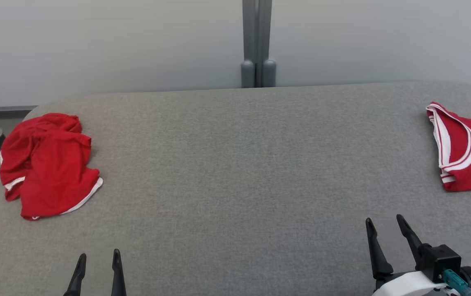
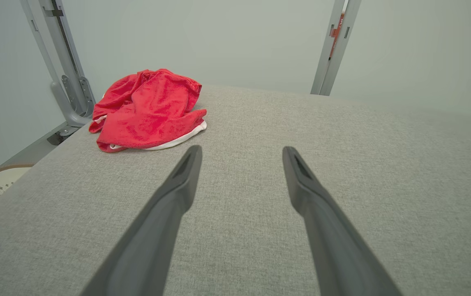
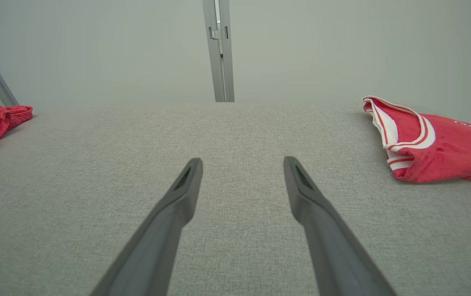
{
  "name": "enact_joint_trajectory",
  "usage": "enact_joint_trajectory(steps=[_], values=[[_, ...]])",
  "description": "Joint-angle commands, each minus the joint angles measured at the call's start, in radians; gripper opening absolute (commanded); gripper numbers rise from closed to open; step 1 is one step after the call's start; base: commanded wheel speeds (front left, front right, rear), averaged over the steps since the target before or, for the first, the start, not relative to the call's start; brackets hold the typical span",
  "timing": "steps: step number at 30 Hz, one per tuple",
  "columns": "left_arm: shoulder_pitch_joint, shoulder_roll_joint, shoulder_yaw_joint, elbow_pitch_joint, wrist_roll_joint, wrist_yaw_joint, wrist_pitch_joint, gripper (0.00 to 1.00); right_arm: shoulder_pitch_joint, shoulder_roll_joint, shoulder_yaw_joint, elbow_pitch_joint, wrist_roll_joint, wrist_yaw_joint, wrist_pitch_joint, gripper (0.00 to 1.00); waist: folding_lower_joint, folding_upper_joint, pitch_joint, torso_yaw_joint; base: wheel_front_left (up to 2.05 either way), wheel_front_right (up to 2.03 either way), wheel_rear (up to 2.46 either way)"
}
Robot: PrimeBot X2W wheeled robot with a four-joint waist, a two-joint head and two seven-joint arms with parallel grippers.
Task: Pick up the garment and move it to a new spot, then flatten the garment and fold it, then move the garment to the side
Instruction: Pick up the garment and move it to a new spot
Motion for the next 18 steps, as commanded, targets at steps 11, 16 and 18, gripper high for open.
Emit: enact_joint_trajectory(steps=[11, 16, 18], values=[[0.041, 0.002, 0.031, -0.003, 0.007, -0.002, 0.0, 1.0, -0.026, -0.001, 0.07, 0.021, 0.022, -0.002, -0.003, 1.0, 0.0, 0.0, -0.021, 0.256, 0.0, 0.0, 0.0], [0.019, 0.002, 0.044, -0.006, -0.005, -0.013, 0.0, 1.0, -0.044, -0.001, 0.086, 0.028, 0.019, -0.002, -0.003, 1.0, 0.0, 0.0, -0.003, 0.257, 0.0, 0.0, 0.0], [-0.014, 0.002, 0.037, -0.001, -0.007, -0.024, 0.0, 1.0, -0.048, -0.002, 0.093, 0.029, 0.015, -0.002, -0.003, 1.0, 0.0, 0.0, 0.019, 0.241, 0.0, 0.0, 0.0]])
